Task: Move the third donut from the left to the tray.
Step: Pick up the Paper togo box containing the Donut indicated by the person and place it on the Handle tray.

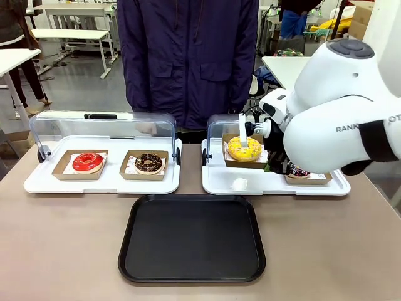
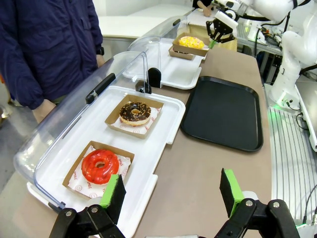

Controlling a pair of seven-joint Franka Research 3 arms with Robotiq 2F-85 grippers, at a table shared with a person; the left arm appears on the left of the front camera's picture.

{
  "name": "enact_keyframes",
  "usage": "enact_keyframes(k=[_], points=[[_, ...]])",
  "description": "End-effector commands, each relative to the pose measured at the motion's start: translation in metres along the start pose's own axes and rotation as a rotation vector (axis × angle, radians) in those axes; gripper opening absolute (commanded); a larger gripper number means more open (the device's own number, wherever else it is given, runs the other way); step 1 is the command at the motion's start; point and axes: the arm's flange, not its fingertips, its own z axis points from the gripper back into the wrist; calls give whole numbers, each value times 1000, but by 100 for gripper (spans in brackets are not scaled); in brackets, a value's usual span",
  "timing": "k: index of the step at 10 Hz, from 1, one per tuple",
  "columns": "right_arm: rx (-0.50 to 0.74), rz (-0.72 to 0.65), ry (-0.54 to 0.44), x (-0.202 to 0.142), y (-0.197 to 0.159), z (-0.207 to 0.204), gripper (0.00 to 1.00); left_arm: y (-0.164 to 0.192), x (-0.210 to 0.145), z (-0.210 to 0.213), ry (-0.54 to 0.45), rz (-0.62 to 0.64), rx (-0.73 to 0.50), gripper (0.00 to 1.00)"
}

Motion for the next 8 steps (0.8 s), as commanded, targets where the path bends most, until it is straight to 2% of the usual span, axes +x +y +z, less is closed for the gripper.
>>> enact_keyframes(k=[1,4,5,8], points=[[-16,-27,-2,1,16,13,2,-1,1,1,-5,0,-6,100],[1,-22,-50,12,40,23,2,-1,1,1,-5,0,-6,100],[-5,4,-18,10,23,16,2,-1,1,1,-5,0,-6,100],[-5,4,-18,10,23,16,2,-1,1,1,-5,0,-6,100]])
